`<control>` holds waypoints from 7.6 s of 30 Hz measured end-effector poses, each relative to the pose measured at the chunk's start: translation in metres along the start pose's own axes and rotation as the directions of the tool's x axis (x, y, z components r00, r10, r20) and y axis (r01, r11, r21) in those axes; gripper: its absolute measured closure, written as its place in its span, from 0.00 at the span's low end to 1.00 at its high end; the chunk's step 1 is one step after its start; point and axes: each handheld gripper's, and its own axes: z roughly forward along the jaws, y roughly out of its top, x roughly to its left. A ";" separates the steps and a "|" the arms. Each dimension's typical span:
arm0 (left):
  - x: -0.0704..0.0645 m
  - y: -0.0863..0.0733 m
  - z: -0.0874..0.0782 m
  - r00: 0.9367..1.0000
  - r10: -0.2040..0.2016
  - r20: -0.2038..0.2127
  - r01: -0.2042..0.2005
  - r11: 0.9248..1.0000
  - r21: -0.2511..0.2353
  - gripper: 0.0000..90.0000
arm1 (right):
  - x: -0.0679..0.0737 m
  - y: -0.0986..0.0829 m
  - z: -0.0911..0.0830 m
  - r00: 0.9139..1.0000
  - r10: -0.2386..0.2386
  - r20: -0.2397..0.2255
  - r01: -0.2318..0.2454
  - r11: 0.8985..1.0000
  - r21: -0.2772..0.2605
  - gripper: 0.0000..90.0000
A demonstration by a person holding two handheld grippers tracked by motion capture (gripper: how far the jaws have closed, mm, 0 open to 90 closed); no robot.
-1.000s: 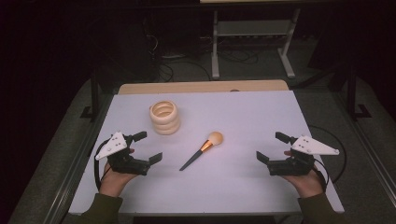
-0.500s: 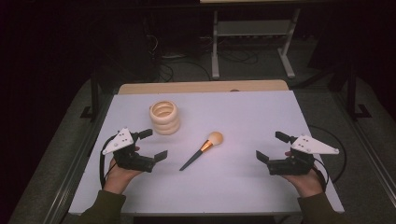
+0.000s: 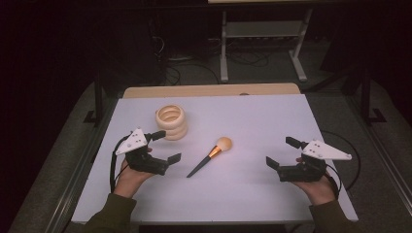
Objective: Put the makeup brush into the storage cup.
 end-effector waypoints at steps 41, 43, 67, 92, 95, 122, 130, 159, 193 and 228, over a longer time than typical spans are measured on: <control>0.003 0.020 0.061 0.997 0.036 0.072 -0.039 0.999 0.034 0.02 | -0.003 -0.010 0.008 1.000 0.023 -0.002 -0.024 0.999 -0.031 0.02; 0.002 0.021 0.065 0.996 0.040 0.073 -0.043 0.998 0.041 0.02 | -0.003 -0.011 0.007 1.000 0.028 -0.002 -0.028 0.999 -0.030 0.02; -0.002 0.024 0.102 0.995 0.044 0.093 -0.053 0.993 0.101 0.02 | -0.005 -0.012 0.007 1.000 0.023 0.007 -0.023 1.000 -0.021 0.02; -0.002 0.034 0.131 0.991 0.037 0.128 -0.047 0.996 0.076 0.02 | -0.005 -0.012 0.005 0.999 0.031 0.013 -0.030 0.999 -0.027 0.02; -0.002 0.036 0.136 0.991 0.030 0.132 -0.039 0.997 0.068 0.02 | -0.004 -0.012 0.005 0.999 0.032 0.012 -0.031 0.999 -0.027 0.02; -0.004 0.029 0.157 0.997 -0.003 0.078 -0.019 0.958 0.285 0.02 | -0.005 -0.013 0.003 0.999 0.028 0.022 -0.027 0.999 -0.028 0.02; -0.004 0.028 0.158 0.998 0.001 0.056 -0.021 0.935 0.353 0.07 | -0.006 -0.013 0.003 0.999 0.031 0.020 -0.031 0.999 -0.026 0.03; 0.014 0.039 0.172 0.997 -0.058 0.056 0.010 0.777 0.630 0.20 | -0.007 -0.012 0.001 0.999 0.047 0.027 -0.046 0.998 -0.037 0.03; 0.003 0.019 0.194 0.991 -0.133 0.026 0.059 0.600 0.798 0.47 | -0.007 -0.012 0.001 0.998 0.049 0.040 -0.048 0.998 -0.035 0.03; -0.001 0.016 0.209 0.996 -0.093 -0.008 0.056 0.526 0.848 0.61 | -0.008 -0.012 0.001 0.998 0.050 0.041 -0.049 0.998 -0.032 0.04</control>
